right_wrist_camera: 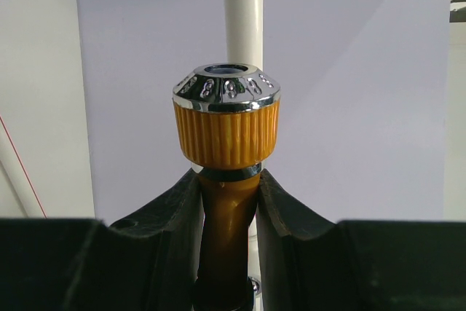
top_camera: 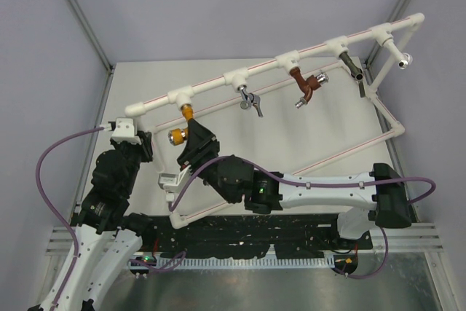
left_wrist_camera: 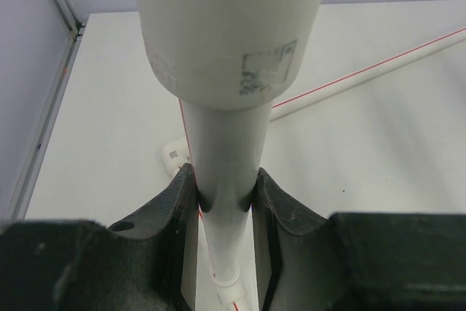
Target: Install the water faucets
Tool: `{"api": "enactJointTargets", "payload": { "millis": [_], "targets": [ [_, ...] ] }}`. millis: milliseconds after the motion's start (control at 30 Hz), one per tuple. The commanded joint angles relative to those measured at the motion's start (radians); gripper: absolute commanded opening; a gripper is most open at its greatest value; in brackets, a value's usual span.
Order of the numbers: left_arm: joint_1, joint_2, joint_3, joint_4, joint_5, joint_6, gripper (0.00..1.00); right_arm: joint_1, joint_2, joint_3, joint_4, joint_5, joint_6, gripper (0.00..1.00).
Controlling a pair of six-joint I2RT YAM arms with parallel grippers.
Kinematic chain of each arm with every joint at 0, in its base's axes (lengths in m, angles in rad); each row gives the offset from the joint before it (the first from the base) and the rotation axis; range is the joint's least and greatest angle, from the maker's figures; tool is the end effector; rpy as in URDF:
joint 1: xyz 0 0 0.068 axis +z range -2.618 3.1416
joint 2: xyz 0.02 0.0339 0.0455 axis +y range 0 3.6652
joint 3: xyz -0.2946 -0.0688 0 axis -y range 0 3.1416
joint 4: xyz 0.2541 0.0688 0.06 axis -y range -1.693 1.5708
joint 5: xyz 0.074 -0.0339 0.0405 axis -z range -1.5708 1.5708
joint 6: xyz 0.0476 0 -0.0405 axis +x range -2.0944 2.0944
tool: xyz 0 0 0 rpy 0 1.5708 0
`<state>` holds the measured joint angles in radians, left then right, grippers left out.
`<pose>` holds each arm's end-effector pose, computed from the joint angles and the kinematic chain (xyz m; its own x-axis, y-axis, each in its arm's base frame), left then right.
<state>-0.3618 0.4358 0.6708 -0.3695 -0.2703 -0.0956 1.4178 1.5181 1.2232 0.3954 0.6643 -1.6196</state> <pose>0.1026 -0.0252 0.3393 -0.1338 -0.0477 -0.9899 0.0812 0.9950 -0.0589 0.0863 0.3671 0.4024 0.6831 -0.7302 -0.0132 0.0487 0.0636 -0.9968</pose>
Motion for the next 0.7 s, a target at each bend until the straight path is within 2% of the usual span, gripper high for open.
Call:
{"api": "enactJointTargets", "payload": {
  "millis": [0, 400, 667],
  "targets": [
    [-0.069, -0.009, -0.02, -0.129, 0.31, -0.038, 0.0, -0.123, -0.022, -0.011, -0.033, 0.159, 0.043, 0.05],
    [-0.071, -0.006, -0.02, -0.128, 0.316, -0.038, 0.0, -0.115, 0.028, 0.018, -0.046, 0.196, 0.141, 0.05],
    [-0.071, -0.008, -0.019, -0.128, 0.316, -0.039, 0.0, -0.117, 0.044, 0.104, -0.162, 0.19, 0.472, 0.05]
  ]
}}
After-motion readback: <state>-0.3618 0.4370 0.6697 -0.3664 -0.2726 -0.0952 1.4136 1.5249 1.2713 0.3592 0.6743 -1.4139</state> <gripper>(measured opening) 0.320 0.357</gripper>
